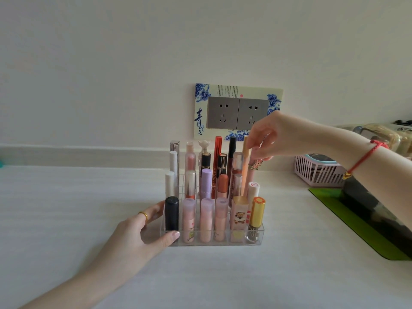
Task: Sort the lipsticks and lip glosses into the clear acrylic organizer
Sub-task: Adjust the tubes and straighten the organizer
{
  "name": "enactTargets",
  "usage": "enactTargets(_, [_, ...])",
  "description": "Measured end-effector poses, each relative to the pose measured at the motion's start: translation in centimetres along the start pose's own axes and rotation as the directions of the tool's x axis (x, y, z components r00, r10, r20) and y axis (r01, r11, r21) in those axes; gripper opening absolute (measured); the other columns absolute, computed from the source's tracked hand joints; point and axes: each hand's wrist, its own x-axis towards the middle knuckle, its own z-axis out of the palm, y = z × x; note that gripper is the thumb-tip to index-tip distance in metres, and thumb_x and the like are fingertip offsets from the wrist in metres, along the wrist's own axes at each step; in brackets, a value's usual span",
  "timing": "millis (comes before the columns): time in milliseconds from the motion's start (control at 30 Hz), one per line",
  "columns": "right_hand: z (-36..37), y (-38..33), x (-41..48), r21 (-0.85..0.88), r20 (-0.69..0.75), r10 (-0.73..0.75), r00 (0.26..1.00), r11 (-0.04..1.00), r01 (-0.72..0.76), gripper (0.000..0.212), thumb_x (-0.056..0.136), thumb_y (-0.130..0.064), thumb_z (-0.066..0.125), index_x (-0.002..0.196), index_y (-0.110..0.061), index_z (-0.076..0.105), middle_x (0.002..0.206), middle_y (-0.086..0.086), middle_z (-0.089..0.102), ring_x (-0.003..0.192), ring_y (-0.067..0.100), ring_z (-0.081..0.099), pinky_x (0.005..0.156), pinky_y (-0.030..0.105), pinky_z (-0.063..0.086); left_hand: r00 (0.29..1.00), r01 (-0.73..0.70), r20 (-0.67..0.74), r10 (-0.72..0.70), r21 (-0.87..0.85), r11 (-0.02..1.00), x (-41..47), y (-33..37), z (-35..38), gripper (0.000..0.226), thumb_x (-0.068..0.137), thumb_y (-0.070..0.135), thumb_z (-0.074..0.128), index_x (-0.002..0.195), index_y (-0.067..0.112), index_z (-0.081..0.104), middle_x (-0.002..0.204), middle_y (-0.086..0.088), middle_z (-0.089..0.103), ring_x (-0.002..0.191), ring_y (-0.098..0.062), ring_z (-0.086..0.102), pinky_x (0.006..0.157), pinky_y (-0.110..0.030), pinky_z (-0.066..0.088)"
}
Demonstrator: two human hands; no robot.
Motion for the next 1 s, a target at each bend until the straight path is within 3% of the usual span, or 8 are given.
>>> enactTargets(100, [0.0,0.1,0.1,-0.015,-0.019,0.009,1.0,1.0,-0.01,0.01,0.071,-0.014,0.073,0.077,-0.021,0.069,0.069,-0.01,0.071,0.058,0.007,0.068,0.054,0.011,0.05,1.0,0.003,0.013,-0.003,-0.009,1.0,0.1,0.0,0.1,0.048,0.069,0.029,0.076,0.104,0.049,0.05,0.111,0.031,0.057,0.105,0.027,0.042,0.093,-0.013,0.036])
enactTargets(233, [0.0,-0.1,0.3,-0.033,-0.016,0.016,1.0,0.999,-0.016,0.011,0.071,-0.014,0.073,0.077,-0.022,0.07,0.067,-0.013,0.07,0.057,0.006,0.068,0.055,0.01,0.05,1.0,-0.024,-0.008,0.024,-0.008,1.0,0.1,-0.1,0.1,0.048,0.068,0.028,0.077,0.1,0.051,0.049,0.103,0.037,0.056,0.095,0.033,0.041,0.081,0.003,0.033])
enactTargets(400, [-0.1,-0.2,0.5,-0.056,-0.012,0.014,1.0,0.998,-0.015,0.011,0.072,-0.012,0.073,0.079,-0.02,0.07,0.069,-0.007,0.072,0.059,0.008,0.068,0.059,0.015,0.054,1.0,-0.026,-0.001,0.026,-0.025,0.999,0.1,-0.1,0.1,0.048,0.067,0.029,0.077,0.097,0.054,0.048,0.102,0.038,0.055,0.097,0.031,0.043,0.078,0.007,0.031])
enactTargets(567, [-0.4,-0.5,0.4,-0.073,-0.011,0.016,1.0,0.997,-0.017,0.013,0.072,-0.013,0.073,0.082,-0.021,0.07,0.073,-0.003,0.073,0.063,0.011,0.069,0.065,0.018,0.056,0.999,-0.028,0.033,0.03,-0.059,0.998,0.1,0.3,-0.1,0.048,0.057,0.049,0.067,0.102,0.05,0.051,0.099,0.051,0.051,0.102,0.029,0.043,0.08,0.007,0.031])
enactTargets(867, [-1.2,-1.6,-0.3,-0.141,-0.081,0.002,0.997,0.99,-0.013,0.012,0.074,-0.015,0.071,0.084,-0.02,0.069,0.077,-0.002,0.072,0.067,0.014,0.069,0.072,0.027,0.056,0.999,-0.028,0.031,0.03,-0.039,0.999,0.1,0.4,-0.2,0.042,0.062,0.044,0.069,0.096,0.054,0.048,0.089,0.06,0.044,0.092,0.037,0.037,0.072,0.01,0.028])
enactTargets(1000, [-1.8,-3.0,-1.0,-0.199,-0.191,-0.048,0.981,0.98,0.009,0.011,0.072,-0.017,0.073,0.081,-0.021,0.069,0.076,-0.007,0.069,0.07,0.005,0.066,0.067,0.014,0.049,0.998,-0.047,0.044,0.049,-0.029,0.998,0.0,0.5,-0.2,0.042,0.069,0.036,0.072,0.097,0.053,0.048,0.091,0.06,0.045,0.093,0.037,0.038,0.072,0.01,0.028])
